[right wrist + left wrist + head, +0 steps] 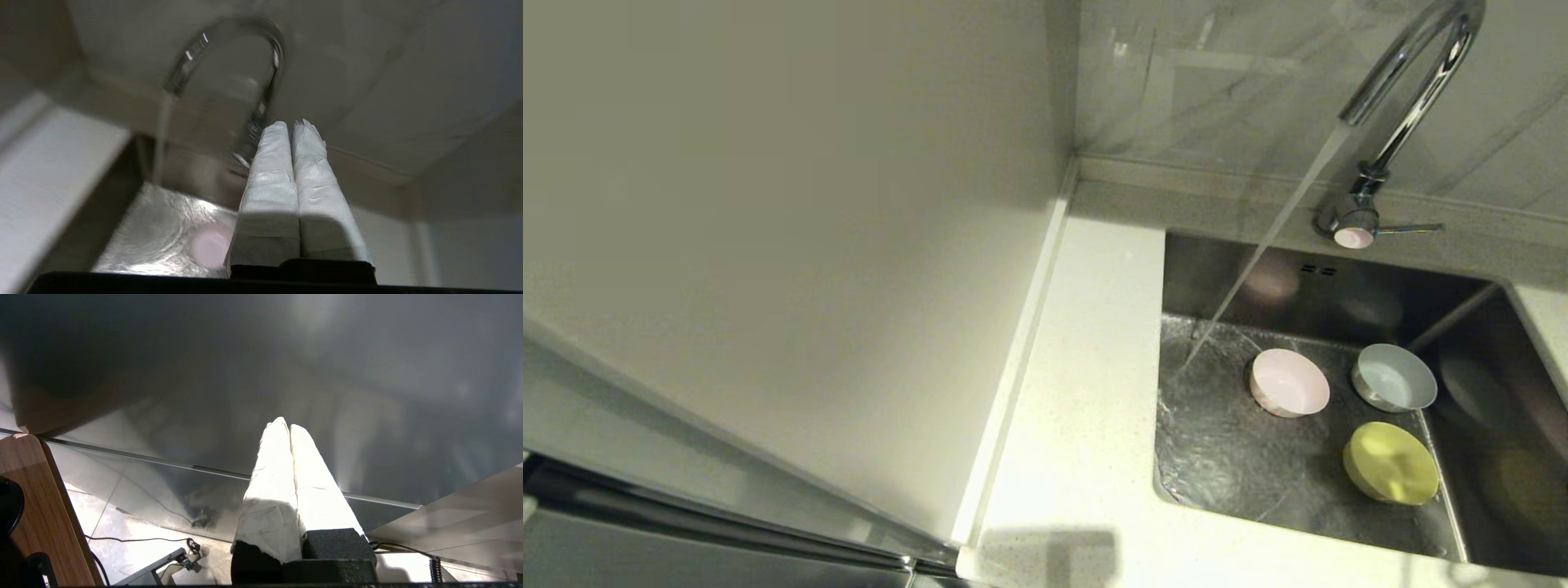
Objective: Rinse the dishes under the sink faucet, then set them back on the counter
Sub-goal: Turn off the faucet
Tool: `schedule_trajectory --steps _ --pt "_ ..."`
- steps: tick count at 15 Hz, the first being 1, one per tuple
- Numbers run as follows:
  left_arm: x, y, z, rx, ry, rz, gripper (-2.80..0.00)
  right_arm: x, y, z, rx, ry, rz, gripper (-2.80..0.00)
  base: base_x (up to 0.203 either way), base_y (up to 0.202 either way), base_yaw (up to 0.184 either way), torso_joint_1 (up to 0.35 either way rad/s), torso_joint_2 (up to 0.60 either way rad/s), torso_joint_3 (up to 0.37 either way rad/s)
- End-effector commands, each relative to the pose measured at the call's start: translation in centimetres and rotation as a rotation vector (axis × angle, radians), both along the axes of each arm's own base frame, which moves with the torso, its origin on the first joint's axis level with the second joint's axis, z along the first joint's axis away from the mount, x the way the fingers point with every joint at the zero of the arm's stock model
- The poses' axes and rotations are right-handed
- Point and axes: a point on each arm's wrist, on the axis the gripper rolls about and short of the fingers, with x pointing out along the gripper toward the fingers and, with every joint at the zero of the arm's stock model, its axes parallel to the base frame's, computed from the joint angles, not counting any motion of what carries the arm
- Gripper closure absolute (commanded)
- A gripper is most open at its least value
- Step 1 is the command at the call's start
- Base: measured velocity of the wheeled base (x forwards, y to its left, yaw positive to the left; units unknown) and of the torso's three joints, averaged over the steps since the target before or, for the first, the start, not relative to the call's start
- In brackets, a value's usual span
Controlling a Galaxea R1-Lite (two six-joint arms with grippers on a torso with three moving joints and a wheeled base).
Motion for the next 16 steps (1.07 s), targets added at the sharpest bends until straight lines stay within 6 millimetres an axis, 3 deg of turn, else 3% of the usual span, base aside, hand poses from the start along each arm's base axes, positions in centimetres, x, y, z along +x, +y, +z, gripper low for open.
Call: schedule_trajectory --steps 1,4,8,13,16 --pt "0.0 0.0 -0.1 -0.001 0.003 0.000 0.00 2.4 -0.1 -0.2 -0.153 0.102 -0.077 0.00 0.000 0.000 0.000 0.000 0.00 0.000" --pt "0.0 0.0 -0.1 -0.001 0.003 0.000 0.00 4.1 -0.4 -0.7 -0.304 0.201 -0.217 0.00 0.000 0.000 0.000 0.000 0.00 0.000" --pt "0.0 0.0 -0.1 -0.001 0.003 0.000 0.00 5.9 -0.9 -3.2 -0.493 0.498 -0.286 0.00 0.000 0.000 0.000 0.000 0.00 0.000" --pt "0.0 0.0 -0.1 -0.001 0.003 0.000 0.00 5.9 -1.4 -6.1 -0.661 0.826 -0.237 0.00 0.000 0.000 0.000 0.000 0.00 0.000" --pt "0.0 0.0 -0.1 -0.001 0.003 0.000 0.00 7.9 -1.4 -7.2 -0.665 0.897 -0.129 0.00 0.000 0.000 0.000 0.000 0.00 0.000"
